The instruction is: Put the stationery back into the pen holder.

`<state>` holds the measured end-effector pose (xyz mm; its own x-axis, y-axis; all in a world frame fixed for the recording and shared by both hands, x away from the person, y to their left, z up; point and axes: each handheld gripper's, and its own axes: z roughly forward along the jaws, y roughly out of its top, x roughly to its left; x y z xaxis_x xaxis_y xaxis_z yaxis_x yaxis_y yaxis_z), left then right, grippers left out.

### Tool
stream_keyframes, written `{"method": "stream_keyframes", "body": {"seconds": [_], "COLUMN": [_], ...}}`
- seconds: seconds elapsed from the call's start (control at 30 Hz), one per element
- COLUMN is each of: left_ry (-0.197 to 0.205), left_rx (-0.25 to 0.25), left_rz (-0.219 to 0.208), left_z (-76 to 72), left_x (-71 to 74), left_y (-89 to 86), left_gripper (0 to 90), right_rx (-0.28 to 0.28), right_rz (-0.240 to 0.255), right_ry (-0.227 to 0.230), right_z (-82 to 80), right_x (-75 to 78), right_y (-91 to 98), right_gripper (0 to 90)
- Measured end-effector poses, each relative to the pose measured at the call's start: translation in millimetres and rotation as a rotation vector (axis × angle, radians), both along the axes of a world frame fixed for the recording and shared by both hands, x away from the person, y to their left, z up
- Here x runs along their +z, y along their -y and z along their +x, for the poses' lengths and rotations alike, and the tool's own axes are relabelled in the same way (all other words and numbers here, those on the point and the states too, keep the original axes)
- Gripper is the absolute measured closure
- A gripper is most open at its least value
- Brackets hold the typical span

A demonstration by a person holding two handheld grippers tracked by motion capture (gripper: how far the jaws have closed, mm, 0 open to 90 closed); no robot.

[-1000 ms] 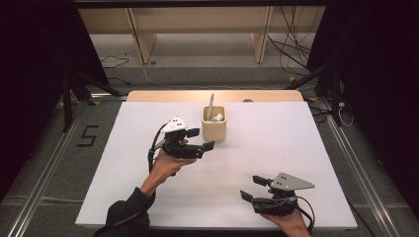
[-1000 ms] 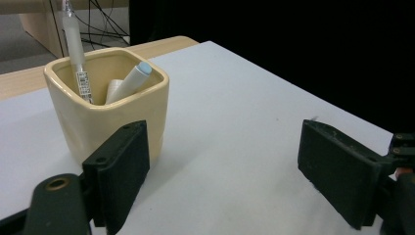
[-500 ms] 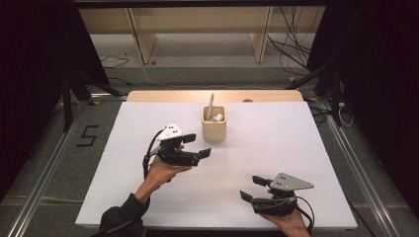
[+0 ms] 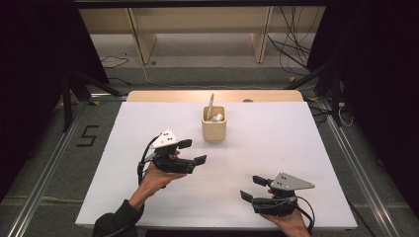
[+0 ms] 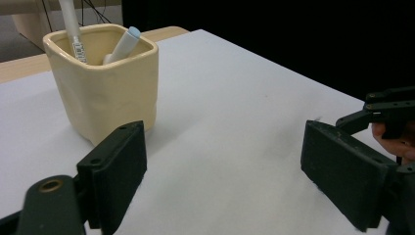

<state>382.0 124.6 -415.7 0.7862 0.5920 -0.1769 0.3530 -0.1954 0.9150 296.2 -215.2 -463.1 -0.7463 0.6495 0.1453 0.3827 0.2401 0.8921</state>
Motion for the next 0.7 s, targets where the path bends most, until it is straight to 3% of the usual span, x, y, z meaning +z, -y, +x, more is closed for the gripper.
{"method": "stream_keyframes", "body": {"seconds": [0.7], "left_ry": [0.032], "left_rx": [-0.016], "left_rz": [0.005], "left_z": [-26.0], "left_x": [-21.1], "left_y": [-15.0], "left_gripper": [16.5], "right_rx": [-0.007], "right_rz": [0.011], "right_ry": [0.003], "right_z": [0.0], "right_x": [0.2], "right_y": [2.5], "right_gripper": [31.1]}}
